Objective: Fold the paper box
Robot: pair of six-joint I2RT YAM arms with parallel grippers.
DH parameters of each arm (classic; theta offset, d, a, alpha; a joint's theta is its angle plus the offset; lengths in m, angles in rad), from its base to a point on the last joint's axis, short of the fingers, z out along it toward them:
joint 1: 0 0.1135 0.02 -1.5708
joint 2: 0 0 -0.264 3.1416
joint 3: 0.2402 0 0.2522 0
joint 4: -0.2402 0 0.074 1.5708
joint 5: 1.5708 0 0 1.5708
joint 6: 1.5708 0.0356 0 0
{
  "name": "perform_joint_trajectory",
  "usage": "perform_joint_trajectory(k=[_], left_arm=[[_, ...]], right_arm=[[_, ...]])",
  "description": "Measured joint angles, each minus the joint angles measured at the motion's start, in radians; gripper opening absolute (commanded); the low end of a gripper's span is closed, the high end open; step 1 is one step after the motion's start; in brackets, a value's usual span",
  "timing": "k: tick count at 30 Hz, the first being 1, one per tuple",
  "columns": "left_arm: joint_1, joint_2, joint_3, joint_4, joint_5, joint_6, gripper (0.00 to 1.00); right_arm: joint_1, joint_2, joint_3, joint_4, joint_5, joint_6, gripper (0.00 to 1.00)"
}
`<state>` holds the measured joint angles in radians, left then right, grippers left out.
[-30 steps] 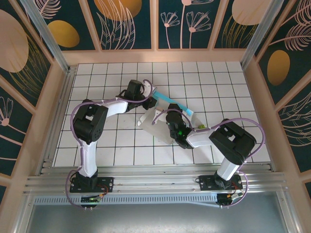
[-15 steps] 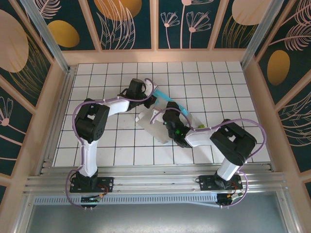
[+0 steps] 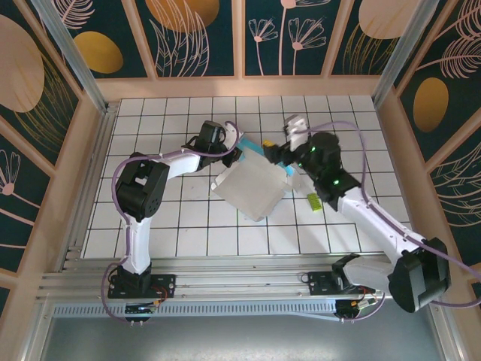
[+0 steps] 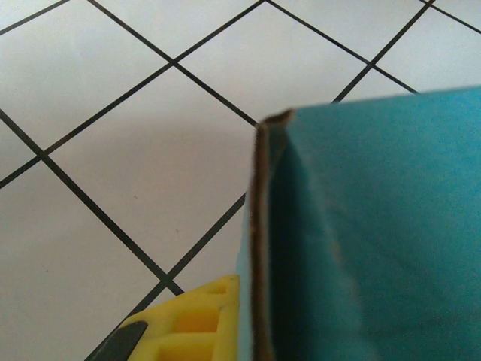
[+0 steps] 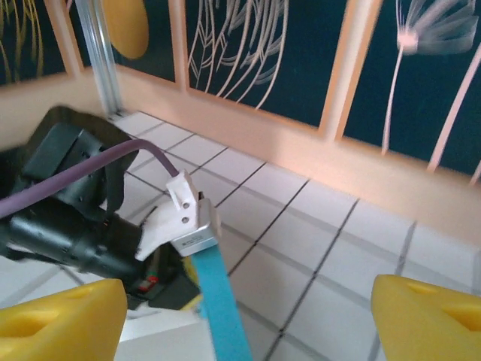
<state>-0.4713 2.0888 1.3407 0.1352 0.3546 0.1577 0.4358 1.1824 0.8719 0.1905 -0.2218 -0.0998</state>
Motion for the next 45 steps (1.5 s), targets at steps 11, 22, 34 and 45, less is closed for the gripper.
perform_joint_trajectory(k=[11, 22, 34, 45], left_arm=[[0.0, 0.0, 0.018, -0.03, -0.024, 0.027, 0.1], [0.0, 0.033, 0.058, -0.055, -0.106, 0.051, 0.22], [-0.008, 0.068, 0.093, -0.063, -0.153, 0.048, 0.07], [-0.008, 0.069, 0.092, -0.042, -0.2, 0.04, 0.16]], right_arm=[[-0.155, 0.326, 0.127, -0.2, -0.431, 0.415, 0.7], [-0.124, 0.482, 0.167, -0.241, -0.475, 0.412, 0.49], [-0.08, 0.517, 0.19, -0.263, -0.444, 0.364, 0.48], [-0.051, 0.538, 0.217, -0.286, -0.406, 0.34, 0.47]])
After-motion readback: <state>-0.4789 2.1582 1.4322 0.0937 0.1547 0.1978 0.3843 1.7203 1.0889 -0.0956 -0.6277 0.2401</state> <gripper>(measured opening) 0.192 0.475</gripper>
